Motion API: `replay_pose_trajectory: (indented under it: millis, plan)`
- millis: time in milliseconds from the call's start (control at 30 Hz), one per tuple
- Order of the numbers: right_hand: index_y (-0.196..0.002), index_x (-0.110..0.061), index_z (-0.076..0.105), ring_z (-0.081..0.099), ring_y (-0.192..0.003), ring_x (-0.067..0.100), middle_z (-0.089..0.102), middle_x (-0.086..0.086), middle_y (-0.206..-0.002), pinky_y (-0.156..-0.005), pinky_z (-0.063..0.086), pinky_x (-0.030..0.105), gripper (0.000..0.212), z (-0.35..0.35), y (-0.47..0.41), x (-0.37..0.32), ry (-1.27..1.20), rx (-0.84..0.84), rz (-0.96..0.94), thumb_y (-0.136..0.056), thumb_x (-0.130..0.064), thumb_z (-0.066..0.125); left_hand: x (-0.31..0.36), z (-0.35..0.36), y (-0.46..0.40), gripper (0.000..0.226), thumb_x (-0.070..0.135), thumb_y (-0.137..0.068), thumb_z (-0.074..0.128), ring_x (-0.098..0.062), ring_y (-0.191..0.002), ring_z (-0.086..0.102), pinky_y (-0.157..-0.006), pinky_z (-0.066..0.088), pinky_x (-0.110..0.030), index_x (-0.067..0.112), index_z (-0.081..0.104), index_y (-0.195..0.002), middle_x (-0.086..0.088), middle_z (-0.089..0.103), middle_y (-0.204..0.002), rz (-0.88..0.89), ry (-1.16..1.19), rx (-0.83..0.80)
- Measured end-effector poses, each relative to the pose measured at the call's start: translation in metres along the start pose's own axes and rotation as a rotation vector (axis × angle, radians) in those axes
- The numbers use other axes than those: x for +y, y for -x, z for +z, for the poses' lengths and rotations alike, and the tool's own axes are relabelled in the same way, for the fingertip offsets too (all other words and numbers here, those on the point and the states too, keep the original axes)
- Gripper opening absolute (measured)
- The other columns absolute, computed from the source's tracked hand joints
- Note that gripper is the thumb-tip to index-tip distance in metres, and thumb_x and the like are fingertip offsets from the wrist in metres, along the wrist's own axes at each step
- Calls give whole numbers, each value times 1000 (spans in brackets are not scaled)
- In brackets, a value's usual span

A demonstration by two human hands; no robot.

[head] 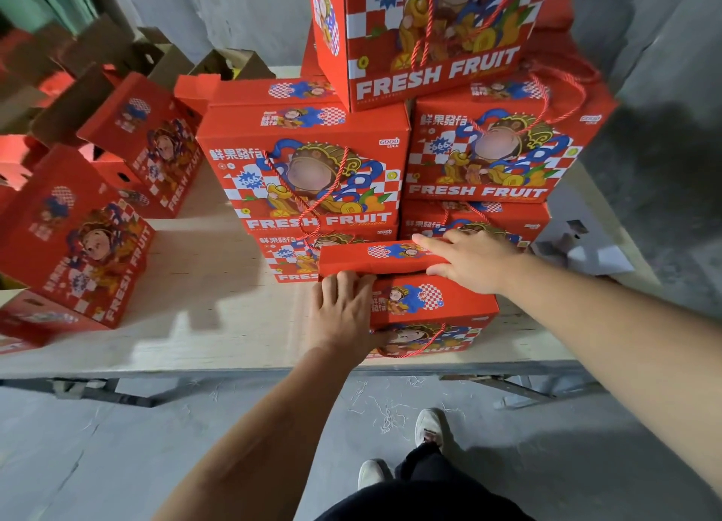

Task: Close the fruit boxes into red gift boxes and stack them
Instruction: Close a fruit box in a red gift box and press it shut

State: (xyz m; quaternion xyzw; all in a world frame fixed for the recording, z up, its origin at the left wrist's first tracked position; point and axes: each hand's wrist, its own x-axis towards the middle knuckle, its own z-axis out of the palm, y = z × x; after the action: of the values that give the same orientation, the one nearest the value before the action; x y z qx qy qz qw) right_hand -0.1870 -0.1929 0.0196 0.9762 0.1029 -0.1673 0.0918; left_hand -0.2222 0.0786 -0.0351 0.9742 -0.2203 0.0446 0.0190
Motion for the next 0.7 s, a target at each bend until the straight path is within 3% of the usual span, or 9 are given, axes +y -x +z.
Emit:
replay_pose_trajectory:
  millis: [100, 167, 267, 400, 567, 633, 700]
  plan:
    - [-161, -48, 4, 52, -135, 37, 45, 3, -158, -109, 46, 53, 75, -9, -3, 8, -52, -44, -26, -94, -79, 17, 2, -2, -2, 103, 87, -64, 68, -29, -121, 37, -106, 23, -42, 28, 43, -145, -5, 41, -136, -14, 31, 17]
    - [-161, -48, 2, 41, -144, 37, 34, 2, -164, -114, 41, 54, 74, -4, -2, 8, -145, -78, 19, -96, -78, 22, 2, -2, 0, 104, 86, -64, 71, -29, -123, 40, -109, 24, -42, 27, 45, -146, -5, 43, -138, -5, 42, 35]
    - [-162, -43, 2, 11, -156, 32, 17, 0, -168, -121, 26, 58, 81, 14, 8, -1, -362, -41, 93, -95, -78, 31, 0, 1, 5, 101, 81, -60, 79, -32, -114, 52, -105, 37, -44, 21, 56, -138, -9, 52, -131, 37, 39, 100]
    - [-161, -44, -3, 4, -157, 31, 12, -2, -168, -122, 24, 60, 85, 15, 8, -6, -346, -34, 111, -90, -82, 26, 0, 3, 4, 97, 74, -47, 89, -34, -102, 59, -93, 47, -47, 13, 64, -119, -13, 61, -119, 58, 57, 258]
    - [-162, -45, 5, 14, -158, 30, 19, 3, -172, -121, 34, 54, 78, 29, 15, -19, -222, 129, 176, -93, -80, 13, 0, 5, 3, 101, 76, -55, 84, -34, -110, 57, -101, 40, -47, 16, 63, -133, -13, 61, -128, 88, 35, 270]
    - [-162, -46, 13, 31, -153, 32, 34, 2, -167, -112, 45, 53, 80, 23, 11, -14, -168, 147, 146, -90, -83, 6, -1, 3, 3, 98, 77, -62, 80, -34, -113, 58, -104, 40, -47, 17, 61, -137, -10, 59, -131, 96, 38, 218]
    - [-158, -45, 26, 55, -134, 33, 53, -3, -154, -98, 55, 51, 87, 12, 5, -3, -106, 185, 101, -85, -86, 0, -2, 1, 3, 98, 78, -71, 73, -33, -125, 54, -112, 38, -48, 18, 53, -146, -8, 53, -143, 117, 46, 145]
